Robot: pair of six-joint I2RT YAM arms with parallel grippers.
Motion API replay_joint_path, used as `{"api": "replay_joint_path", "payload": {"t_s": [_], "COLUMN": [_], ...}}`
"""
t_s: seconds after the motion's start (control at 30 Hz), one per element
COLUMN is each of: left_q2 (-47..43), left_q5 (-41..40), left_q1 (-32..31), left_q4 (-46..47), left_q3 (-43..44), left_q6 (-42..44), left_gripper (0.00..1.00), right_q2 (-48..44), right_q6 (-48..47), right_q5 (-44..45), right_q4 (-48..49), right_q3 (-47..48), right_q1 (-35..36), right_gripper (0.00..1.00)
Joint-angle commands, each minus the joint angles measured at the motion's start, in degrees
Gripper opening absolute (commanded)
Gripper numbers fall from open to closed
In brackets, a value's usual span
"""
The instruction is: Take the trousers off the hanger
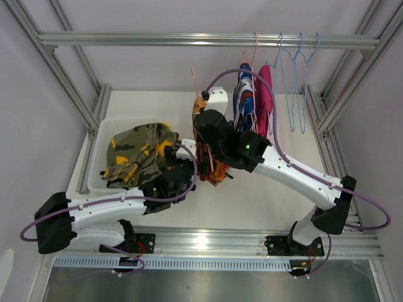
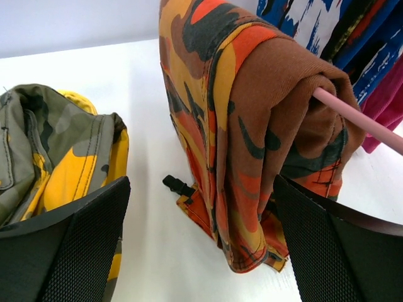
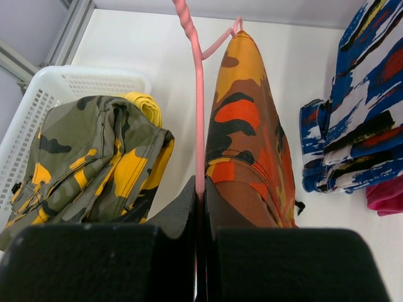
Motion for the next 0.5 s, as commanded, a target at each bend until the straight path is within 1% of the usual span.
{"api": "replay_joint_path", "payload": {"t_s": [0.0, 0.1, 0.27, 0.37, 0.47], "left_q2": [0.4, -1.3, -6.2, -8.9, -9.1], "left_q5": [1.3, 2.3, 6.5, 10.3, 12.6], "left_q1": [0.2, 0.0, -0.4, -1.1, -1.1], "left_q4": [1.8, 0.2, -3.6, -3.6, -3.6], "left_q3": [2.1, 1.5, 1.6, 0.9, 1.3], "left_q6": [-2.7, -4.5, -6.1, -5.9, -5.5], "left_gripper": [0.99, 0.99, 0.99, 0.99, 0.99], "right_q2": [-3.3, -3.3, -2.8, -2.8, -2.7], "right_q6": [3.0, 3.3, 3.7, 3.7, 4.1], "right_q5": [-0.3, -0.8, -1.4, -1.5, -2.1], "right_q4": [8.0, 8.2, 8.4, 8.6, 9.0], "right_q3": [-0.3, -0.9, -1.1, -1.0, -1.0], "right_q1": [0.1, -0.2, -0.7, -0.8, -0.8], "right_gripper": [0.00, 0.00, 0.00, 0.00, 0.00]}}
